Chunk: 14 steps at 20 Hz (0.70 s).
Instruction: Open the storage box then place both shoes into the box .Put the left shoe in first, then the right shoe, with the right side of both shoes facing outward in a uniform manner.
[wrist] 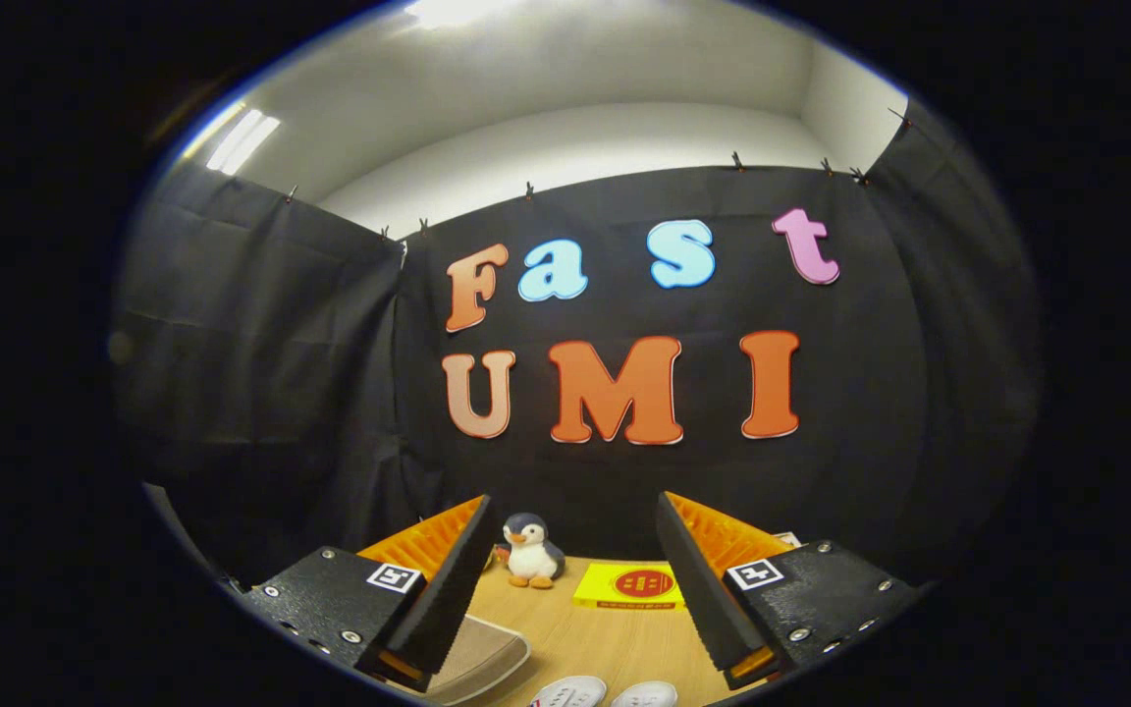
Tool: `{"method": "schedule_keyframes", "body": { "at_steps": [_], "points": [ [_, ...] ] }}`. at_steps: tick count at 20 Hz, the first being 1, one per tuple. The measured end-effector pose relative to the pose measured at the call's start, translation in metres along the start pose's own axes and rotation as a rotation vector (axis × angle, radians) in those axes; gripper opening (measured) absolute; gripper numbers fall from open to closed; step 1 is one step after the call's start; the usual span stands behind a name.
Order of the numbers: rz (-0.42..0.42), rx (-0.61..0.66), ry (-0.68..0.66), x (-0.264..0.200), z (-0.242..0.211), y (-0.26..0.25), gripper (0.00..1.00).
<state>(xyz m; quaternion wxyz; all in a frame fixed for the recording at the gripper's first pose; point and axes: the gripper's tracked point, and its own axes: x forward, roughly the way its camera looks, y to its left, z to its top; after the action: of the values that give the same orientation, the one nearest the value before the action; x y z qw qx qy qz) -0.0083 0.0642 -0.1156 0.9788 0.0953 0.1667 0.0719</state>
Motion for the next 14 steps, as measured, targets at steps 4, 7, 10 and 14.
{"method": "schedule_keyframes", "body": {
  "at_steps": [4,7,10,14],
  "points": [
    [0.095,0.075,0.162,0.004,-0.059,0.023,0.97],
    [0.138,0.138,0.294,0.004,-0.103,0.038,0.96],
    [0.183,0.205,0.412,0.006,-0.138,0.052,0.94],
    [0.234,0.304,0.534,-0.003,-0.178,0.068,0.92]
  ]
}}
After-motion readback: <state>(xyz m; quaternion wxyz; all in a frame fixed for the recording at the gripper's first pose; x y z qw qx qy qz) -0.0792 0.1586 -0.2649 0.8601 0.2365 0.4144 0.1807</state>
